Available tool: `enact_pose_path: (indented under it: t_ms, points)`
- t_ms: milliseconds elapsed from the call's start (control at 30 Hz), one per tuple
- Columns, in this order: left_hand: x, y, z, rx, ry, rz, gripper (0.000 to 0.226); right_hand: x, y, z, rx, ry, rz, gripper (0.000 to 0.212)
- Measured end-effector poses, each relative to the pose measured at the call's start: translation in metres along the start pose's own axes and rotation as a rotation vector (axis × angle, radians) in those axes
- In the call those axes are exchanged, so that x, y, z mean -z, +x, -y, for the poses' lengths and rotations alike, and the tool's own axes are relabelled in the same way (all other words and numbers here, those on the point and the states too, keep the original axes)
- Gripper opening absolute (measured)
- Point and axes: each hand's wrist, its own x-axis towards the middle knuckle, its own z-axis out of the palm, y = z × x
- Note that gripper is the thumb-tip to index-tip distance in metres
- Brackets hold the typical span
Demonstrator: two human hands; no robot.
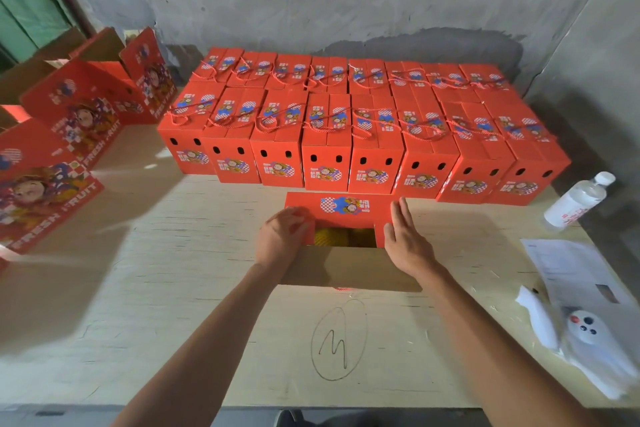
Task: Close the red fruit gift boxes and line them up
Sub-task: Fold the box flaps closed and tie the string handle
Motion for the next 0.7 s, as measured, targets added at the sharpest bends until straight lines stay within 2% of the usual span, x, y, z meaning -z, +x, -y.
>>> enact_pose_path:
  t_ms: [100,233,333,433,567,633,700]
  points:
    - [-0.002,-0.003,0.002,0.006,-0.045,0.010,0.018,-0.002,-0.001,-0.002,0.016,0.039,-0.026,0.058]
    - [-0.003,-0.009,0.005,-0.070,-0.062,-0.011,0.018,-0.005,-0.007,-0.007,0.071,0.191,-0.088,0.054]
    - [0.000,-0.010,0.013,-0.163,-0.075,0.062,0.020,-0.007,-0.014,-0.014,0.088,0.364,-0.109,0.052]
    - [0.005,-0.008,0.021,-0.228,-0.072,0.125,0.025,-0.008,-0.017,-0.013,0.070,0.394,-0.153,0.051]
    - [0.009,-0.014,0.026,-0.205,-0.193,0.068,0.028,-0.012,-0.024,-0.012,0.071,0.497,-0.236,0.047]
    - [0.010,-0.020,0.032,-0.174,-0.244,0.051,0.031,-0.014,-0.030,-0.013,0.067,0.507,-0.327,0.044]
    - [0.015,-0.024,0.039,-0.146,-0.263,0.084,0.041,-0.017,-0.036,-0.013,0.097,0.386,-0.475,0.032]
